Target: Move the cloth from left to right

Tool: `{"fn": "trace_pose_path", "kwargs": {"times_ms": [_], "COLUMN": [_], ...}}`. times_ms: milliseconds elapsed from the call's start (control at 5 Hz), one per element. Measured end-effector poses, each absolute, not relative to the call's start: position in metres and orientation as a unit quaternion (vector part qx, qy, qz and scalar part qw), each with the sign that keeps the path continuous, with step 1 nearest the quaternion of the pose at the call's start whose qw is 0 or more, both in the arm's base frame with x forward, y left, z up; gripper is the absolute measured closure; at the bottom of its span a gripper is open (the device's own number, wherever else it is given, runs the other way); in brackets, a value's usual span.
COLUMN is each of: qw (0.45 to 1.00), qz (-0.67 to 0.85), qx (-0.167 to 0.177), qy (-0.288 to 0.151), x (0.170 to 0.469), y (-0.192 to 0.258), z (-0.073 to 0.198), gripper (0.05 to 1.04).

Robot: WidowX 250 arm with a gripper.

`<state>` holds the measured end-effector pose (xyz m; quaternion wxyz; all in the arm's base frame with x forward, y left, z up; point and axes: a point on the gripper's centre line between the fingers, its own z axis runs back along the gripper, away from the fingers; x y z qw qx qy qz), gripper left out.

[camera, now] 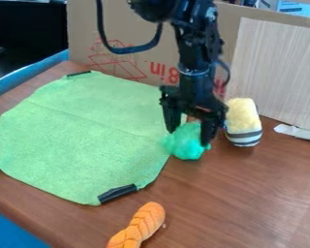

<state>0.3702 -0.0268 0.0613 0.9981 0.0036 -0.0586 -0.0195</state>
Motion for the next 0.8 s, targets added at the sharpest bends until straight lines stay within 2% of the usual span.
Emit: {"fn": "trace_pose_path", "kwargs": {"times_ms": [200, 600, 800], "qw": [0.998, 0.998, 0.995], "qz": [-0.024, -0.025, -0.026], "qx": [0.003, -0.021, -0.046], "qy": [-0.058, -0.055, -0.084], "x": [0.371, 0.363, 0.359], "y": [-0.026, -0.02, -0.013], "z": [0.062, 0.07, 0.095], "gripper": [0.173, 0.173, 0.173]}}
